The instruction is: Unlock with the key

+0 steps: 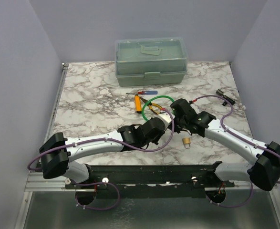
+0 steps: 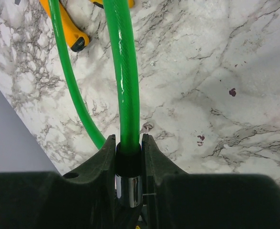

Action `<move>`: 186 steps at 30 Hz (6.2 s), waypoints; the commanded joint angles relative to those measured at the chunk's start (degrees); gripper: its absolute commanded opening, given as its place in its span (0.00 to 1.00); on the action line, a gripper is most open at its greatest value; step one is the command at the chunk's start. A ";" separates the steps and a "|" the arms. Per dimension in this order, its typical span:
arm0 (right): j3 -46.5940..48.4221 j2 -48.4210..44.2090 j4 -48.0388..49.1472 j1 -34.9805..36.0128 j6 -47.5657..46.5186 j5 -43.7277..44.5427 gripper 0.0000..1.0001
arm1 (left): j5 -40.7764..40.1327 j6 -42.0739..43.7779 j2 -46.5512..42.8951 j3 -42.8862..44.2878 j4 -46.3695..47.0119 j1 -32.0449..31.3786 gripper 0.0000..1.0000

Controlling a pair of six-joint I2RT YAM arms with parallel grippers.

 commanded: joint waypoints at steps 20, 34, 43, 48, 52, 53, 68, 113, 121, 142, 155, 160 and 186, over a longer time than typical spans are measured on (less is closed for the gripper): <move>-9.93 -9.85 8.80 1.05 0.16 -2.28 0.00 | 6.06 -0.54 -11.03 -7.60 2.65 -0.26 0.75; -11.68 -12.34 10.51 1.00 -4.69 -1.89 0.00 | -0.07 16.71 -30.71 -19.72 7.36 -0.26 0.97; -12.45 -13.54 8.81 1.05 -5.84 -2.01 0.00 | 2.67 40.39 -24.55 -28.79 25.43 -0.79 0.88; -12.78 -13.91 9.31 1.04 -6.89 -3.79 0.00 | 9.13 50.95 -23.79 -34.25 35.00 -0.79 0.88; -12.44 -13.35 9.62 0.99 -7.66 -5.17 0.00 | 12.97 55.36 -21.39 -35.47 38.23 -0.72 0.85; -12.36 -13.25 9.74 1.04 -7.91 -5.41 0.00 | 13.31 56.34 -20.57 -35.63 39.52 -0.71 0.84; -12.41 -15.41 9.10 1.05 -9.36 -6.43 0.00 | 18.61 56.57 -7.24 -31.99 49.37 4.12 0.59; -11.23 -22.98 2.70 1.04 -11.47 -4.97 0.00 | 13.19 57.84 -12.76 -36.54 50.83 5.62 0.00; -12.51 -23.69 4.97 1.01 -13.34 -9.00 0.00 | 8.88 54.98 -10.72 -33.91 49.17 5.63 0.00; -5.83 -18.67 1.69 0.01 -19.82 3.13 0.00 | -5.62 54.03 -19.22 -33.22 38.29 6.07 0.00; -5.90 -10.18 11.76 -17.54 -25.62 -6.66 0.00 | -16.66 48.23 -24.09 -37.15 36.68 6.36 0.07; -5.48 -5.05 15.33 -19.20 -26.52 -6.70 0.00 | -18.47 44.97 -19.79 -38.58 38.81 8.79 0.09; -3.72 10.49 26.06 -28.61 -28.47 -10.76 0.00 | -17.75 15.26 -21.20 -37.27 43.01 17.12 0.77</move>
